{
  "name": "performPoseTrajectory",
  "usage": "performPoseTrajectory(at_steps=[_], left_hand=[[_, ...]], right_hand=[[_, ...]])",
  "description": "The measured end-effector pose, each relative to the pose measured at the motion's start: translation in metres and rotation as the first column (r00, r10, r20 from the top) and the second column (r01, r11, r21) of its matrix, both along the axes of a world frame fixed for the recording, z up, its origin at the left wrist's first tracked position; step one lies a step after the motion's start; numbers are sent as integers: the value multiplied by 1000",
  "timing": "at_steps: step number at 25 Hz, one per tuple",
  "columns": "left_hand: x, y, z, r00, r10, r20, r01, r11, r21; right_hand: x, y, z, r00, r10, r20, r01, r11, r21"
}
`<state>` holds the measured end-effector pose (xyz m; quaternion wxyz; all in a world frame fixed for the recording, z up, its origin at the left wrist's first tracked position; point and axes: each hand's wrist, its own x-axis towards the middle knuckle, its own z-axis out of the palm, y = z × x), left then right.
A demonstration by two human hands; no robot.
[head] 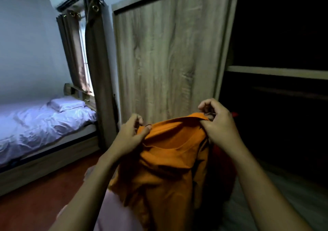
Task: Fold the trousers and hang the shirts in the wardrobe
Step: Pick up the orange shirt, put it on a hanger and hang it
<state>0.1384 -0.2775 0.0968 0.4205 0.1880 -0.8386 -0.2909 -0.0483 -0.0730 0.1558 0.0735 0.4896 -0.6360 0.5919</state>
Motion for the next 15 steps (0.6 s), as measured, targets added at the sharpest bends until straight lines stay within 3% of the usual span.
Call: performPoseTrajectory(at_steps=[3,5,7,9,11,13,15], left_hand=[[-33,41,4,970,-85,229,120,982,-143],[-54,54,8,905,-29,425,155,951,-266],[-77,77,11,874,17,486,127,957,-262],[-104,116,11,935,-130,331,116,991,61],[-137,155,17,968,-231,96,179,909,377],[-168,188,32,958,-283,51,231,862,451],[-198,216,49,932,-338,128,278,897,345]], right_hand=[[-39,62,3,984,-175,7,175,982,67],[-61,96,-1,966,-254,41,248,962,119],[-86,135,-10,944,-321,73,306,937,167],[-109,167,-25,925,-341,165,299,925,237],[-126,194,-38,918,-318,237,242,923,300],[-136,216,-48,911,-267,313,153,926,346],[-147,236,-51,895,-273,352,162,936,313]])
